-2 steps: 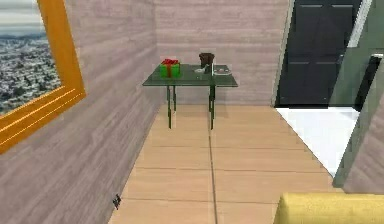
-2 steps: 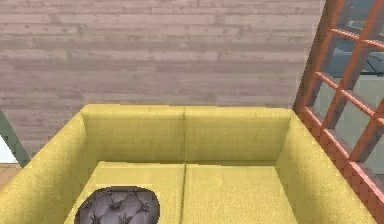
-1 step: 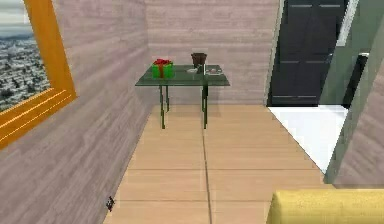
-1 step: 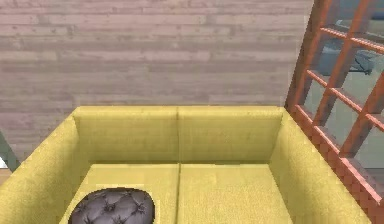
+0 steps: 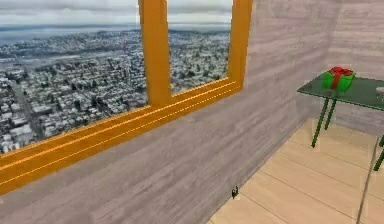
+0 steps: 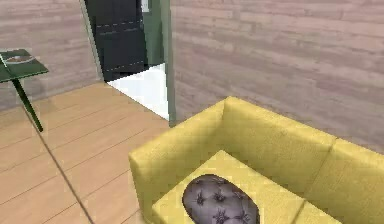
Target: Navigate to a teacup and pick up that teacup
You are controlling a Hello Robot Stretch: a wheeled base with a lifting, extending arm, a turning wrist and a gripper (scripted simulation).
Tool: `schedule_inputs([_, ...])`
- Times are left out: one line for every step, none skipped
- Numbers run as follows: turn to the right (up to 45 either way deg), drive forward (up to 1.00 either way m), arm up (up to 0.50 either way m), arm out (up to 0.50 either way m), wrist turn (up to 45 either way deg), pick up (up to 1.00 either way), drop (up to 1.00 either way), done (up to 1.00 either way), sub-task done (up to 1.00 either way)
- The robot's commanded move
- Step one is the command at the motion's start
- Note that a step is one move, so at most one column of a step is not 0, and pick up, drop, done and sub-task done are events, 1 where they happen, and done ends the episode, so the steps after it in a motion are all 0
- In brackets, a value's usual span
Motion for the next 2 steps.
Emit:
schedule_inputs([-45.0,0.0,0.0,0.0,0.0,0.0,0.0,0.0,0.0])
schedule_inputs([0.0,0.05,0.0,0.0,0.0,0.0,0.0,0.0,0.0])
